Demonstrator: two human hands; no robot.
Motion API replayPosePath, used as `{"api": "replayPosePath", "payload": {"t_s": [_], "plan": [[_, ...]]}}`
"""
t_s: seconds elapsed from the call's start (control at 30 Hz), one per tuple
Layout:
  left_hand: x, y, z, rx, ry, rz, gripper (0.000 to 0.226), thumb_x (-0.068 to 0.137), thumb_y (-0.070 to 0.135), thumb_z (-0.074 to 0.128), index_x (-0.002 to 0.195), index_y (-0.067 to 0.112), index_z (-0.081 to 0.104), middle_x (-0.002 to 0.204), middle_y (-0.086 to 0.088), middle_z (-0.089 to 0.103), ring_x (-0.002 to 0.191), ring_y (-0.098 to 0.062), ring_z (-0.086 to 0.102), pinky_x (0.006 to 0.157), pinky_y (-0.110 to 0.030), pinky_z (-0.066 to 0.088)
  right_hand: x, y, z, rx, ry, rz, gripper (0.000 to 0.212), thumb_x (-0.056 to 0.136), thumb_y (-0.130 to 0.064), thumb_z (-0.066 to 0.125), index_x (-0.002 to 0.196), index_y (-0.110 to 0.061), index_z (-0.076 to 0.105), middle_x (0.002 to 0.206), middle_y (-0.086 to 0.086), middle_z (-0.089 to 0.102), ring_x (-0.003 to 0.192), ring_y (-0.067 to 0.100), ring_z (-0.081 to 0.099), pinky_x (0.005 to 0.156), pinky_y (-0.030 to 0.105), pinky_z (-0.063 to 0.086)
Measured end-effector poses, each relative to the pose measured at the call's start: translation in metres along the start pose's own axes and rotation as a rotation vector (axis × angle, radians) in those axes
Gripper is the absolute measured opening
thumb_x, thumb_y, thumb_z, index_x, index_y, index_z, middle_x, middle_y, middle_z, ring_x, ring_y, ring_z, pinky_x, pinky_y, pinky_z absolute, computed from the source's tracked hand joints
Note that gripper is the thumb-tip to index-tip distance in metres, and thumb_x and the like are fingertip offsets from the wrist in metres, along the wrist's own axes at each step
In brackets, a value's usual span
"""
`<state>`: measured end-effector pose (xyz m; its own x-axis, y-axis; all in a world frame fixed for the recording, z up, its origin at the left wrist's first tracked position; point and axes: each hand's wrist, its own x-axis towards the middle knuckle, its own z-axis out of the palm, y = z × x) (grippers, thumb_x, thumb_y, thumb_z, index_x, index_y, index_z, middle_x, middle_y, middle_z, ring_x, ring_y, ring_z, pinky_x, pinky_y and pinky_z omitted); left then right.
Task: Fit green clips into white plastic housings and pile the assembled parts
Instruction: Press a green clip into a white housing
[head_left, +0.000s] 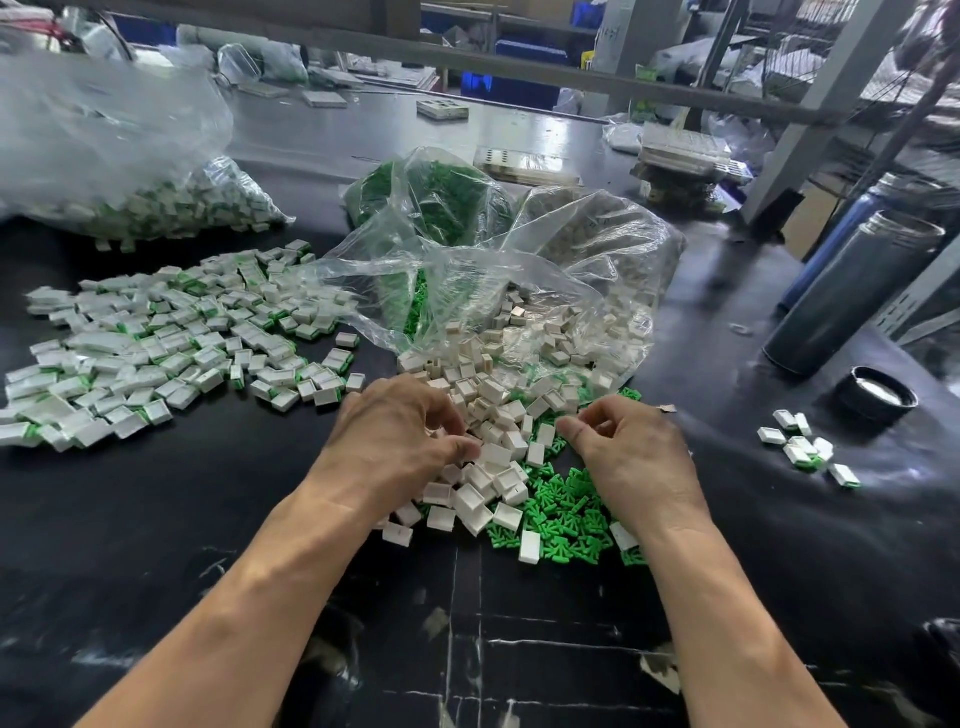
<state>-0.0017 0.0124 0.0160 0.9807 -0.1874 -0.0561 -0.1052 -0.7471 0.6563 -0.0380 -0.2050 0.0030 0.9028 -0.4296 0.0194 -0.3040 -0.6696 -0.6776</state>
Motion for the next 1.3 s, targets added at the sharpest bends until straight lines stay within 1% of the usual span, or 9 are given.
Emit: {"api": "replayPosePath", "payload": {"t_s": [0.13, 0.33, 0.6, 0.67, 0.77, 0.87, 1.0, 1.2, 1.3], "plan": [[0.0, -0.001, 0.001, 0.007, 0.012, 0.03, 0.016, 0.08, 0.046, 0.081, 0.08, 0.037, 0.068, 0.108, 0.022, 0.061, 0.118, -0.009, 0.054, 0.116, -0.049, 0.039, -0.003, -0.003, 0.0, -0.107, -0.087, -0.005, 0.008, 0.088, -0.042, 0.078, 0.083, -0.037, 0.073, 0.078, -0.021, 0.07, 0.082, 0.004, 0.066, 0.082, 0.032, 0.055], [-0.002, 0.001, 0.005, 0.06, 0.044, 0.091, 0.017, 0.082, 0.045, 0.08, 0.081, 0.039, 0.064, 0.099, 0.021, 0.058, 0.107, -0.006, 0.053, 0.112, -0.042, 0.041, -0.004, -0.009, 0.004, -0.247, -0.055, -0.009, 0.015, 0.087, -0.044, 0.078, 0.099, -0.035, 0.075, 0.102, -0.011, 0.072, 0.1, 0.017, 0.066, 0.091, 0.036, 0.054], [0.0, 0.001, 0.011, 0.066, 0.048, 0.113, 0.022, 0.079, 0.046, 0.083, 0.08, 0.038, 0.062, 0.099, 0.018, 0.057, 0.104, -0.006, 0.051, 0.103, -0.034, 0.04, -0.001, -0.012, 0.008, -0.306, -0.023, -0.033, 0.014, 0.09, -0.044, 0.076, 0.093, -0.03, 0.075, 0.093, -0.008, 0.072, 0.092, 0.019, 0.067, 0.083, 0.036, 0.054], [0.001, -0.001, 0.012, 0.006, 0.068, 0.123, 0.022, 0.08, 0.044, 0.082, 0.082, 0.037, 0.061, 0.099, 0.021, 0.058, 0.101, -0.004, 0.054, 0.095, -0.029, 0.044, -0.002, -0.011, 0.009, -0.319, 0.0, -0.056, 0.014, 0.093, -0.041, 0.071, 0.09, -0.028, 0.074, 0.089, -0.007, 0.071, 0.089, 0.02, 0.067, 0.079, 0.034, 0.051], [0.002, -0.003, 0.011, -0.134, 0.111, 0.156, 0.018, 0.084, 0.041, 0.079, 0.088, 0.037, 0.061, 0.091, 0.018, 0.065, 0.085, 0.002, 0.063, 0.073, -0.014, 0.05, -0.001, -0.009, 0.009, -0.3, 0.092, -0.086, 0.018, 0.097, -0.038, 0.062, 0.089, -0.025, 0.073, 0.087, -0.006, 0.069, 0.081, 0.021, 0.061, 0.074, 0.032, 0.042], [0.0, -0.001, 0.01, -0.297, 0.127, 0.222, 0.017, 0.085, 0.034, 0.078, 0.092, 0.034, 0.063, 0.085, 0.013, 0.069, 0.08, 0.002, 0.067, 0.072, -0.018, 0.058, -0.005, -0.008, 0.008, 0.005, 0.177, -0.138, 0.017, 0.098, -0.037, 0.064, 0.09, -0.025, 0.072, 0.078, -0.011, 0.07, 0.074, 0.016, 0.064, 0.07, 0.029, 0.049], [-0.002, 0.005, 0.013, -0.449, 0.115, 0.251, 0.018, 0.086, 0.023, 0.08, 0.096, 0.03, 0.067, 0.09, 0.017, 0.071, 0.083, -0.002, 0.069, 0.076, -0.019, 0.058, -0.014, -0.019, 0.012, 0.614, 0.044, -0.162, 0.01, 0.097, -0.024, 0.07, 0.088, -0.023, 0.074, 0.078, -0.004, 0.076, 0.06, 0.009, 0.065, 0.057, 0.026, 0.051], [-0.004, 0.012, 0.017, -0.649, 0.049, 0.234, 0.014, 0.09, 0.012, 0.077, 0.099, 0.021, 0.073, 0.089, 0.002, 0.075, 0.079, -0.011, 0.069, 0.073, -0.032, 0.06, -0.021, -0.026, 0.023, 0.744, -0.071, -0.222, 0.007, 0.098, -0.018, 0.069, 0.094, -0.016, 0.075, 0.076, -0.004, 0.074, 0.058, 0.0, 0.06, 0.052, 0.012, 0.043], [-0.004, 0.012, 0.016, -0.76, 0.009, 0.21, 0.012, 0.089, 0.01, 0.076, 0.099, 0.016, 0.073, 0.089, 0.0, 0.076, 0.076, -0.01, 0.068, 0.067, -0.026, 0.059, -0.02, -0.026, 0.022, 0.765, -0.077, -0.217, 0.008, 0.098, -0.017, 0.068, 0.092, -0.017, 0.074, 0.074, -0.005, 0.073, 0.057, 0.0, 0.059, 0.052, 0.011, 0.042]]}}
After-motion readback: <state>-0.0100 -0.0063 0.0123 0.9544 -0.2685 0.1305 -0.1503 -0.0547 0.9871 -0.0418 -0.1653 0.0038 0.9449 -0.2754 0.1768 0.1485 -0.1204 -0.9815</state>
